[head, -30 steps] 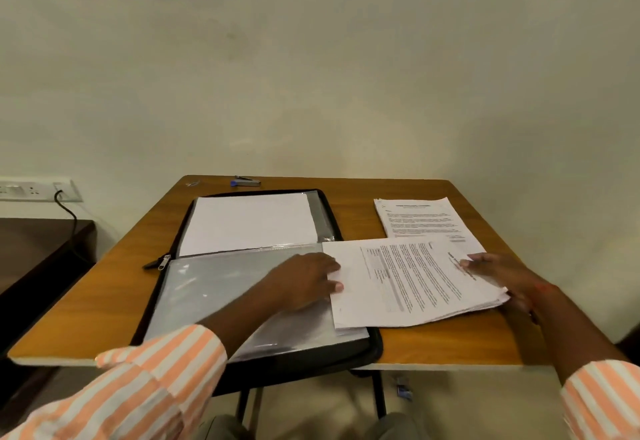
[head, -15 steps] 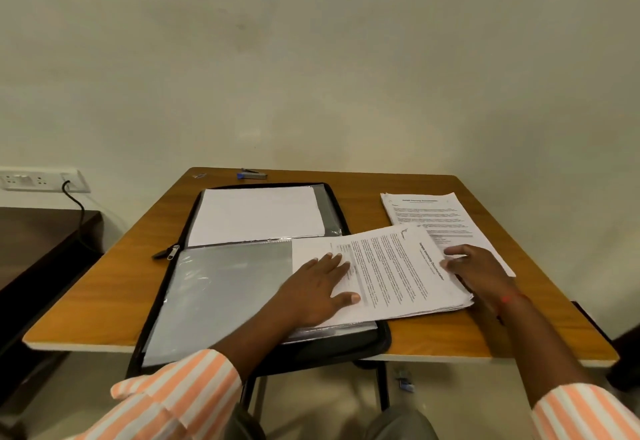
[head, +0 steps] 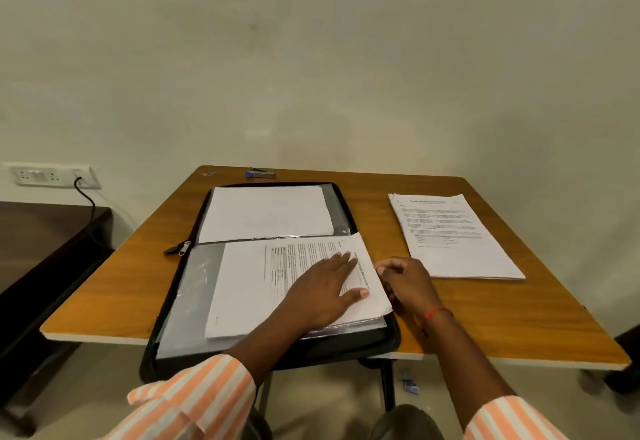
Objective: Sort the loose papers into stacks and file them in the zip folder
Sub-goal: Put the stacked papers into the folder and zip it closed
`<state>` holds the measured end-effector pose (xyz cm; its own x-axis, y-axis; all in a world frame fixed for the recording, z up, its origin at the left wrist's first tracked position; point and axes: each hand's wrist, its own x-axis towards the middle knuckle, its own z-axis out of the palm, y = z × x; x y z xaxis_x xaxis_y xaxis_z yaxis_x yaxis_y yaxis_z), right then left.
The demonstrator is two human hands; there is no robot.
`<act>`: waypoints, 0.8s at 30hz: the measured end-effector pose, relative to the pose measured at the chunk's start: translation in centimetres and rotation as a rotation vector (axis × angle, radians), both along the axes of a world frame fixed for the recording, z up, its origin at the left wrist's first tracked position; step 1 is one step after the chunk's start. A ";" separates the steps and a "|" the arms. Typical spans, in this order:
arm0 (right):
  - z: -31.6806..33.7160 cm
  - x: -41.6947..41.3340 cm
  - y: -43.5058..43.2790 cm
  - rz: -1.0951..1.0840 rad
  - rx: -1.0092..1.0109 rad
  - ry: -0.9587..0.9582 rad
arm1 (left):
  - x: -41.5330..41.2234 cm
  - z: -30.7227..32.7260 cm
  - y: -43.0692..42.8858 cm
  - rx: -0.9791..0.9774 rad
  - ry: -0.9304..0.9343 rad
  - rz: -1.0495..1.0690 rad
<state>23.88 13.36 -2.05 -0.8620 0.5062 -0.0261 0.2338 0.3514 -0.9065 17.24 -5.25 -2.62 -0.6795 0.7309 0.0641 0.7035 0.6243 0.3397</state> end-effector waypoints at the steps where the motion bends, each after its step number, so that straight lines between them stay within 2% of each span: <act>1: 0.0 -0.1 -0.1 0.016 0.005 -0.006 | 0.1 -0.1 0.0 0.017 0.002 0.000; 10: 1.5 -2.7 -3.2 0.126 0.021 -0.091 | 0.3 -0.1 -0.3 0.251 0.031 0.035; 14: 1.4 -3.6 -3.7 0.082 0.029 -0.155 | 0.5 -0.3 -0.4 0.280 0.065 0.053; 18: 0.9 -3.4 -3.3 0.148 0.017 -0.179 | 0.7 0.3 -0.6 0.297 0.137 0.053; 20: 0.9 -2.8 -3.0 0.163 -0.001 -0.171 | 1.1 1.1 -1.5 0.273 0.203 0.035; 24: 1.2 -1.1 -2.6 0.144 -0.006 -0.138 | 1.7 1.4 -4.0 0.065 0.200 -0.051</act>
<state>22.80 10.74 -0.85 -0.9135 0.3775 -0.1516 0.3035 0.3844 -0.8718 18.94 -9.23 -1.18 -0.6110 0.7539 0.2415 0.7908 0.5677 0.2286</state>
